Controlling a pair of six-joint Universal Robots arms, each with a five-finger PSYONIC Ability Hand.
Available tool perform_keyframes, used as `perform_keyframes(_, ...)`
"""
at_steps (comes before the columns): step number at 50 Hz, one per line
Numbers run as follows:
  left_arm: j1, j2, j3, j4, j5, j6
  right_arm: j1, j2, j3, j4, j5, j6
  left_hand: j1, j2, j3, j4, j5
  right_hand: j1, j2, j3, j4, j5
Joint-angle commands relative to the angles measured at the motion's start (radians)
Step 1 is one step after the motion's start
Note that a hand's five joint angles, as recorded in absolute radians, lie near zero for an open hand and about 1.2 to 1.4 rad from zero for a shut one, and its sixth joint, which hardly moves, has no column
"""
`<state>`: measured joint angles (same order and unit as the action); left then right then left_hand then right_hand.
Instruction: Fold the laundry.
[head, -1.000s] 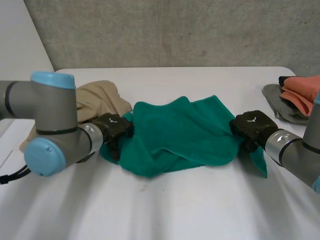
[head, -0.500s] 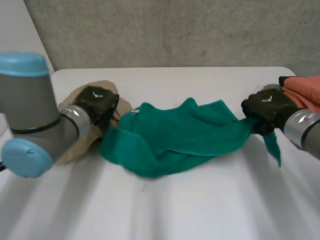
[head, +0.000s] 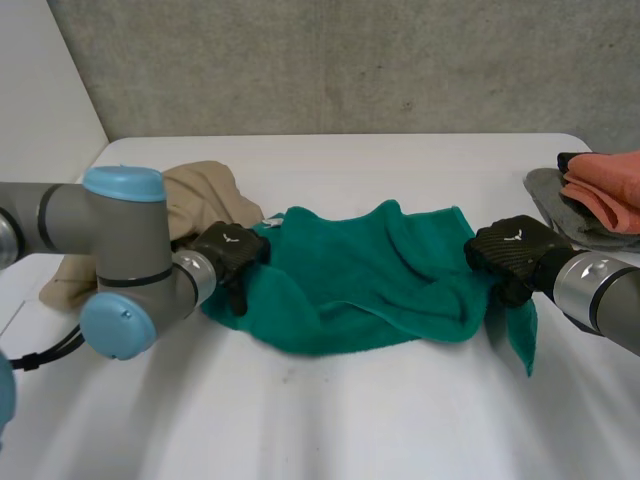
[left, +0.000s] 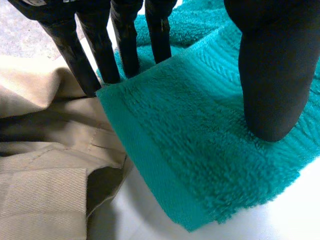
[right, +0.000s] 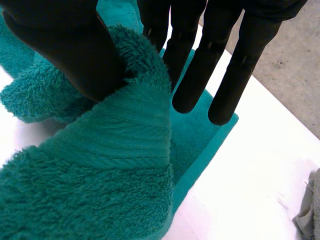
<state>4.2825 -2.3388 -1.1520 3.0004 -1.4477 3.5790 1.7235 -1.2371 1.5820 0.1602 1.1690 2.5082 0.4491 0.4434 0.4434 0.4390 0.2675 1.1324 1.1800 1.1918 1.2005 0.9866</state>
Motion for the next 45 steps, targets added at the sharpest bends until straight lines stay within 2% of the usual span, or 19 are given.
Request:
perform_keyframes(1,-0.004,-0.025,0.025,0.012,-0.010,0.003,-0.005,0.005,-0.002,-0.010,0.000,-0.002,0.761,0.766,0.766,0.771,0.768,0.264,0.216,0.204,0.196,0.235)
perform_keyframes(2,-0.004,-0.002,0.015,0.015,-0.019,-0.002,-0.009,0.008,-0.004,-0.011,0.000,-0.002,0.945,0.951,0.951,0.955,0.952,0.264,0.216,0.204,0.196,0.235)
perform_keyframes(5,-0.006,0.050,-0.006,0.025,-0.052,-0.011,-0.016,0.011,-0.013,-0.007,0.005,-0.005,0.947,0.953,0.953,0.957,0.954,0.264,0.216,0.204,0.196,0.235)
perform_keyframes(10,-0.013,0.234,-0.095,0.038,-0.103,-0.035,-0.039,-0.005,-0.063,0.030,0.023,-0.014,0.947,0.953,0.953,0.957,0.954,0.264,0.216,0.204,0.196,0.235)
perform_keyframes(16,-0.009,0.456,-0.193,0.022,-0.083,-0.034,-0.085,-0.076,-0.157,0.145,0.043,-0.051,0.947,0.953,0.953,0.957,0.954,0.264,0.216,0.204,0.196,0.235)
perform_keyframes(21,0.008,0.663,-0.238,-0.030,-0.033,-0.040,-0.145,-0.178,-0.275,0.266,0.034,-0.097,0.947,0.953,0.953,0.957,0.954,0.264,0.216,0.204,0.196,0.235)
perform_keyframes(27,0.042,0.777,-0.210,-0.112,-0.003,-0.042,-0.179,-0.245,-0.341,0.373,0.012,-0.150,0.947,0.953,0.953,0.957,0.954,0.264,0.216,0.204,0.196,0.235)
perform_keyframes(31,0.059,0.762,-0.187,-0.182,0.003,-0.032,-0.186,-0.239,-0.350,0.421,0.006,-0.218,0.947,0.953,0.953,0.957,0.954,0.264,0.216,0.204,0.196,0.235)
perform_keyframes(37,0.063,0.596,-0.175,-0.215,0.000,0.004,-0.136,-0.124,-0.350,0.407,0.015,-0.284,0.947,0.953,0.953,0.957,0.954,0.264,0.216,0.204,0.196,0.235)
perform_keyframes(41,0.065,0.437,-0.137,-0.138,-0.010,0.047,-0.084,-0.006,-0.376,0.317,0.066,-0.262,0.947,0.953,0.953,0.957,0.954,0.264,0.216,0.204,0.196,0.235)
perform_keyframes(45,0.062,0.290,-0.014,0.053,-0.042,0.055,-0.042,0.117,-0.448,0.173,0.167,-0.226,0.947,0.953,0.953,0.957,0.954,0.264,0.216,0.204,0.196,0.235)
